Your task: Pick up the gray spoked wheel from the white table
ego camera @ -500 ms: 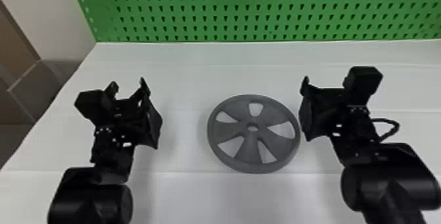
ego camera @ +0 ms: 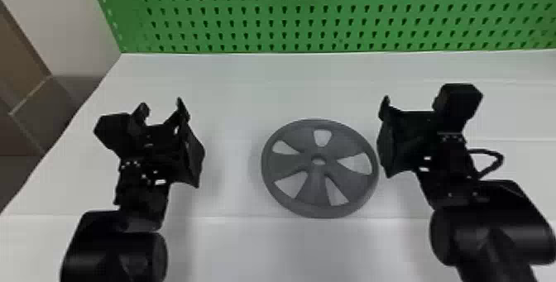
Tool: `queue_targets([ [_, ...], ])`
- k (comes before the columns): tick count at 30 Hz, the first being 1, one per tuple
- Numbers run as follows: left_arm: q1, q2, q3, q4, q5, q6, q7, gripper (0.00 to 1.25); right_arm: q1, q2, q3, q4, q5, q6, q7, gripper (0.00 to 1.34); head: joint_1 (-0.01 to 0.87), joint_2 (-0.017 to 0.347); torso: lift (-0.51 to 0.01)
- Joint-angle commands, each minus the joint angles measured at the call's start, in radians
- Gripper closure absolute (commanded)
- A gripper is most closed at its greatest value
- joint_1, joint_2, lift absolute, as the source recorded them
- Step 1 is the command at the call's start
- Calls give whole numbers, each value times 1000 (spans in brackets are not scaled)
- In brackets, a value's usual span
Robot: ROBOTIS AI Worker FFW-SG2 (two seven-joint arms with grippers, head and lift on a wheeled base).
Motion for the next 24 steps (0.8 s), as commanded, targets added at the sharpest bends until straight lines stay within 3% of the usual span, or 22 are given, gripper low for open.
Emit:
queue_targets([
  [1,0,0,0,0,1,0,0,486,-1,3,0,0,-1,9,0,173,779,86,-75],
  [15,-2,0,2,0,2,0,0,486,-77,12,0,-89,6,275,0,173,779,86,-75],
  [24,-2,0,2,0,2,0,0,486,-178,15,-11,-153,-20,528,-2,173,779,86,-75],
])
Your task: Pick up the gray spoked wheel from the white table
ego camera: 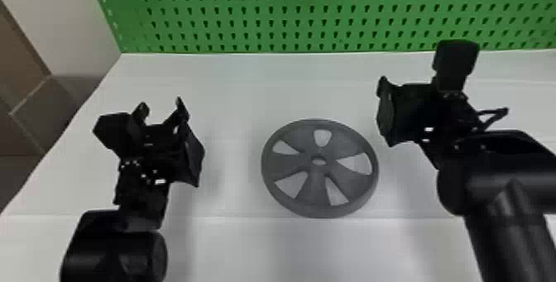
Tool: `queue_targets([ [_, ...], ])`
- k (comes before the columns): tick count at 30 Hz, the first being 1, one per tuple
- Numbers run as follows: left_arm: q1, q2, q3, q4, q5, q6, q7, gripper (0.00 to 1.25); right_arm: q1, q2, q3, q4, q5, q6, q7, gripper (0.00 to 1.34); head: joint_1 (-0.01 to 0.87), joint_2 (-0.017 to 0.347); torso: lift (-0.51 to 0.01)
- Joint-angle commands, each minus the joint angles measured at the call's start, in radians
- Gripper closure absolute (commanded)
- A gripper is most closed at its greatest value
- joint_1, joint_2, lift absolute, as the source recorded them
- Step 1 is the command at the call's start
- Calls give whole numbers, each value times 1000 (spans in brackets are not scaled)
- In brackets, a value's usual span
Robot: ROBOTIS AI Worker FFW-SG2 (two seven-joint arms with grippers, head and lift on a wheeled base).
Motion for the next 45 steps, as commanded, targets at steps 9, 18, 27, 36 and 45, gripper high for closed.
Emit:
queue_targets([
  [9,-2,0,0,0,-5,2,0,486,-169,-35,28,-34,-107,350,-99,170,779,86,-75],
  [18,-2,0,-1,0,-11,6,0,486,-305,-59,45,35,-225,586,-157,170,779,86,-75],
  [27,-6,0,-1,-2,-17,6,0,486,-445,-75,62,164,-303,763,-173,170,779,86,-75],
  [36,-8,0,-10,-2,-31,20,0,486,-535,-101,101,302,-424,832,-260,170,779,86,-75],
  [45,-17,2,-20,0,-49,37,0,486,-613,-144,131,495,-624,821,-325,170,779,86,-75],
])
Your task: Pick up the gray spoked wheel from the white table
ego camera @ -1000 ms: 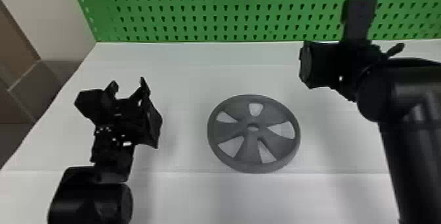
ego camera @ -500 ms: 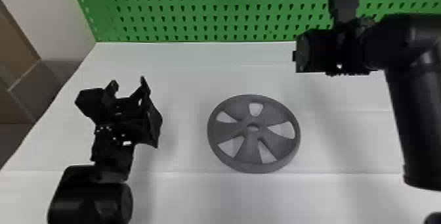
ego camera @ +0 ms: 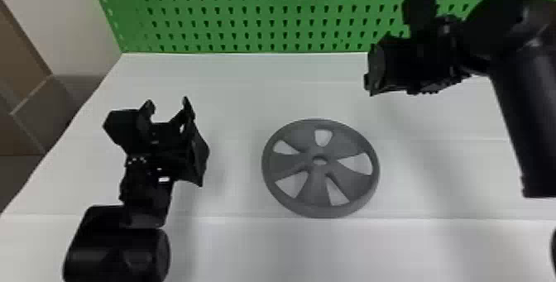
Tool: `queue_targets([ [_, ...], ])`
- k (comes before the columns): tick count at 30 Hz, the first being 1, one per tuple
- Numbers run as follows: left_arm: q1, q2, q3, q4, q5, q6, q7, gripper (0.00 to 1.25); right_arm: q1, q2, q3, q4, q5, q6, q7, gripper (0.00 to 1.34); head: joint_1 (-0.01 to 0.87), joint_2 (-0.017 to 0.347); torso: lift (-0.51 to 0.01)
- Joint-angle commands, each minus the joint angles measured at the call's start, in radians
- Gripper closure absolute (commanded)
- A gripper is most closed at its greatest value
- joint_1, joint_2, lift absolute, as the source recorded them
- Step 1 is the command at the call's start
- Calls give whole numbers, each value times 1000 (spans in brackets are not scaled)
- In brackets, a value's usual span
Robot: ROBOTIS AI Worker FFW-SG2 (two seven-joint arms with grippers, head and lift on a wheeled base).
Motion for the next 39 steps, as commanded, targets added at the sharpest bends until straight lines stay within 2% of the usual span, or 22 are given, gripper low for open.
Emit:
queue_targets([
  [1,-4,0,-4,2,-10,8,0,486,-43,-22,34,102,-53,-3,0,170,779,86,-75],
  [5,-9,2,-4,0,-18,17,0,486,-86,-41,94,191,-76,-1,-1,170,779,86,-75],
  [9,-15,5,-10,0,-23,22,0,486,-116,-42,123,263,-87,-1,-1,170,779,86,-75],
  [13,-19,11,-17,2,-23,25,0,486,-146,-48,144,345,-150,5,-1,170,779,86,-75],
  [18,-24,18,-25,0,-24,28,0,486,-186,-67,207,412,-200,30,-1,168,779,86,-75],
  [20,-27,21,-27,0,-24,31,0,486,-201,-80,252,446,-246,30,-1,168,779,86,-75],
  [28,-36,26,-36,2,-32,40,0,486,-264,-111,428,538,-403,30,-1,167,779,86,-75],
  [39,-45,32,-51,0,-35,49,0,486,-328,-125,559,636,-490,22,-1,167,779,87,-75],
])
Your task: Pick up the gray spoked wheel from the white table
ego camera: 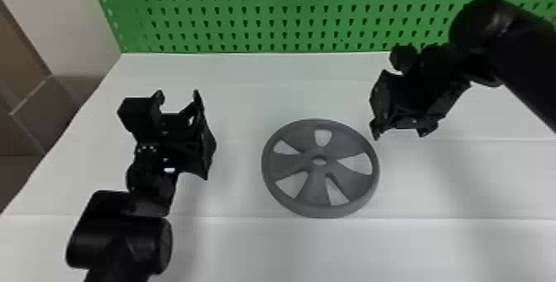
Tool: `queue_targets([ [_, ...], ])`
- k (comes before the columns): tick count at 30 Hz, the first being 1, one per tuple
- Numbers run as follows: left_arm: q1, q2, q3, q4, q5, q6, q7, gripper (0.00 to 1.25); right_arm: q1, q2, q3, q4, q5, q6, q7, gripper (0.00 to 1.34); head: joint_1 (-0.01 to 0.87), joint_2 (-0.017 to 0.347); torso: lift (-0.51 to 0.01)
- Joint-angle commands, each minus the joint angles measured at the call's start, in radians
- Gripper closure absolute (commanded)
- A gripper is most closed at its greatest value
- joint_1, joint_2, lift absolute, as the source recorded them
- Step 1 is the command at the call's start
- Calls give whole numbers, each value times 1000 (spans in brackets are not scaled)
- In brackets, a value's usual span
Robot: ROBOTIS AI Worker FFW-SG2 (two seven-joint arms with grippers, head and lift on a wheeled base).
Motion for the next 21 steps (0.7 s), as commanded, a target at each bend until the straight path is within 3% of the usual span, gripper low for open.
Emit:
queue_targets([
  [1,-4,2,-5,0,0,3,0,486,-27,-7,59,32,-37,-2,0,167,779,86,-75],
  [21,-4,3,-5,1,1,3,0,486,-39,-16,145,54,-114,-22,0,170,779,87,-75],
])
